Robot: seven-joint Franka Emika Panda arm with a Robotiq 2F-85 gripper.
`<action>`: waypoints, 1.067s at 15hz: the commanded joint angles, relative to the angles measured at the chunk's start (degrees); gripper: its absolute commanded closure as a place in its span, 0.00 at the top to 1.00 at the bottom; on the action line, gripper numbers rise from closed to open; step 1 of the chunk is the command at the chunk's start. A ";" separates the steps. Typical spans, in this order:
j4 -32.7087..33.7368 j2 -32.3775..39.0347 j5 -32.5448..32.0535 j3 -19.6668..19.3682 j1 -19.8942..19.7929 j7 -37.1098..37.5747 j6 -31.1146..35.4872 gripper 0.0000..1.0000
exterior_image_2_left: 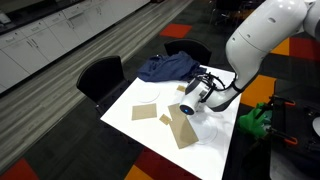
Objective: Put the marker in the mug
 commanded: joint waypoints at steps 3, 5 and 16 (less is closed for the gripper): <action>1.28 0.60 0.16 0.24 0.34 -0.82 -1.53 1.00; 0.03 -1.43 0.29 0.40 0.82 -0.65 -2.19 1.00; -6.54 -20.96 4.50 3.68 1.96 -5.28 -12.31 1.00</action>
